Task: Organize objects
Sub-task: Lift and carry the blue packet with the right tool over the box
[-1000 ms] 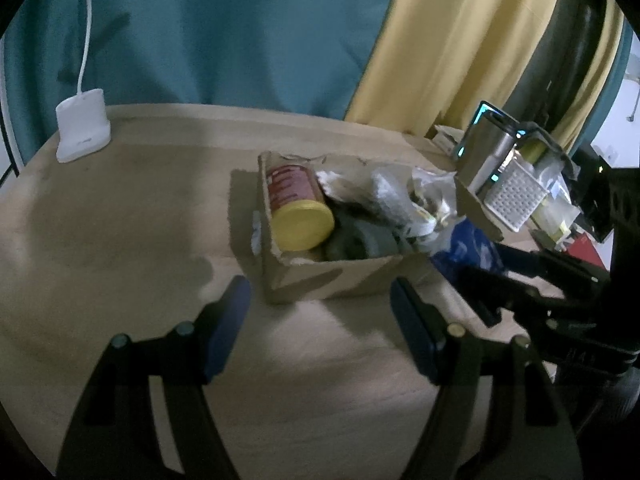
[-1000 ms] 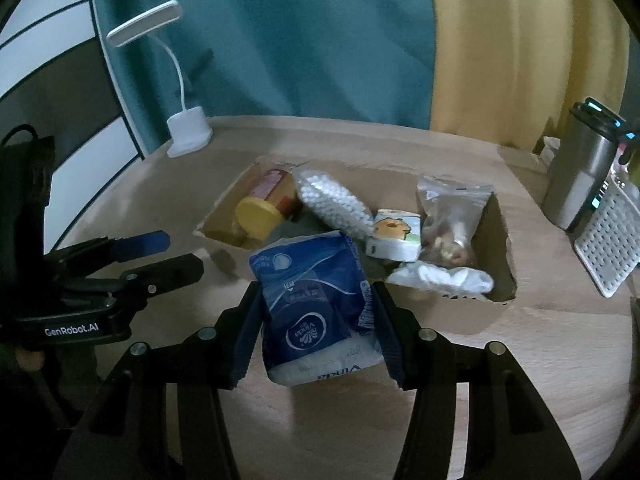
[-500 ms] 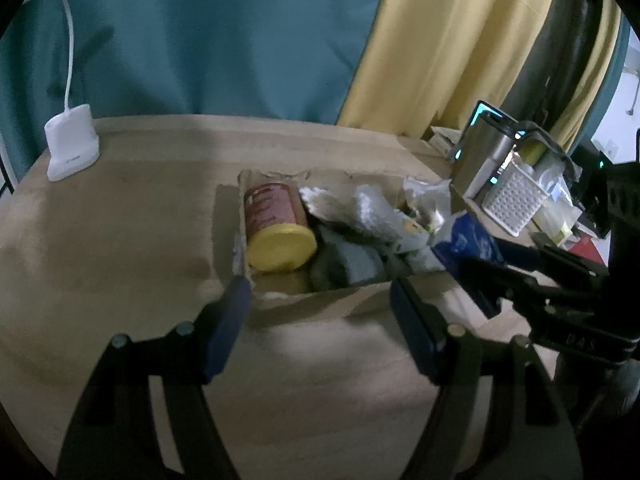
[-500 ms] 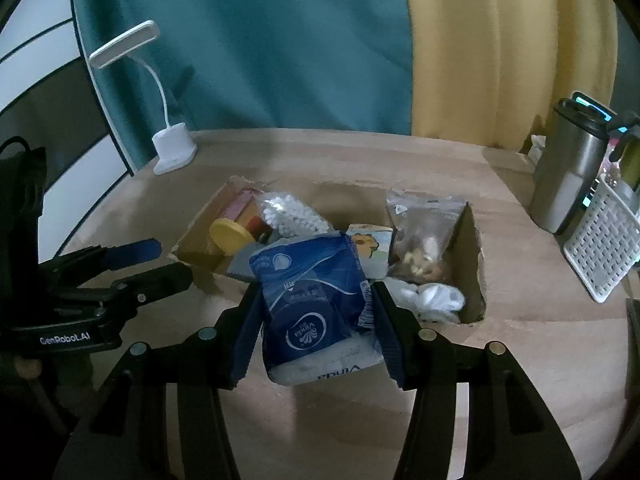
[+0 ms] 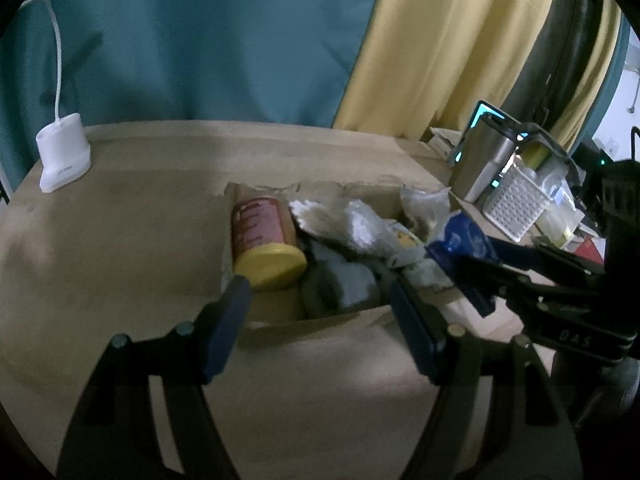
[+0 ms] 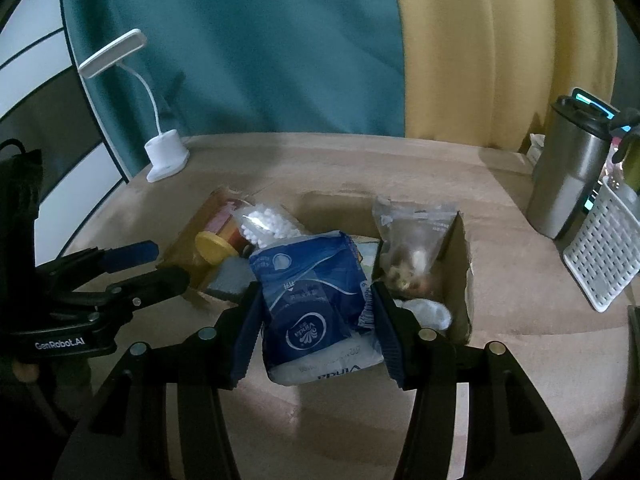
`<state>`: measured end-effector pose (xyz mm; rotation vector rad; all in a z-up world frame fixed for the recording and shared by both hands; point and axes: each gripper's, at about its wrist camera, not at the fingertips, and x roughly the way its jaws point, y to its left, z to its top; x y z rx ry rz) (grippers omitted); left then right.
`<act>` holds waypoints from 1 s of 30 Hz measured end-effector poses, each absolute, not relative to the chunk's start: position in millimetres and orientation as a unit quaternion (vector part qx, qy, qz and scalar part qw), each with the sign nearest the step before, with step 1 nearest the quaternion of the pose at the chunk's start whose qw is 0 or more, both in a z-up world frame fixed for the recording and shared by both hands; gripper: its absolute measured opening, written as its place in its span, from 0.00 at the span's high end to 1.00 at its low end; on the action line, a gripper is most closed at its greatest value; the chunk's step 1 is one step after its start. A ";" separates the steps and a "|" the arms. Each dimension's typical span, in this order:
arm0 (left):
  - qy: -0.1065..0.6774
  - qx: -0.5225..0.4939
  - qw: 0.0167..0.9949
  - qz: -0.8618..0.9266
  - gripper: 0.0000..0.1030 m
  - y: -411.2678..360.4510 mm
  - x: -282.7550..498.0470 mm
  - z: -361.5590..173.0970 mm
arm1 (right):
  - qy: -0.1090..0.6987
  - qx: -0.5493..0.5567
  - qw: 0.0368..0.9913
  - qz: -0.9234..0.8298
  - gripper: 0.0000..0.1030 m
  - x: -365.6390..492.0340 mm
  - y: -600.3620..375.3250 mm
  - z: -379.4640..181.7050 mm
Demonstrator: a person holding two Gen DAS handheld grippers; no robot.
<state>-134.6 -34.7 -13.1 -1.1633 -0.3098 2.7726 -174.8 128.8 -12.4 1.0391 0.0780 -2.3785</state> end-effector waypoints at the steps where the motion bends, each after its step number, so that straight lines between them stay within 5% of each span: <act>1: -0.102 -0.384 0.060 0.916 0.29 -34.8 -134.6 -13.0 | 0.029 0.386 0.269 -0.882 0.46 -176.3 128.9 -12.4; 30: -0.100 -0.398 0.059 0.910 0.29 -33.8 -167.4 -21.9 | 0.018 0.405 0.260 -0.876 0.45 -216.3 127.8 -24.5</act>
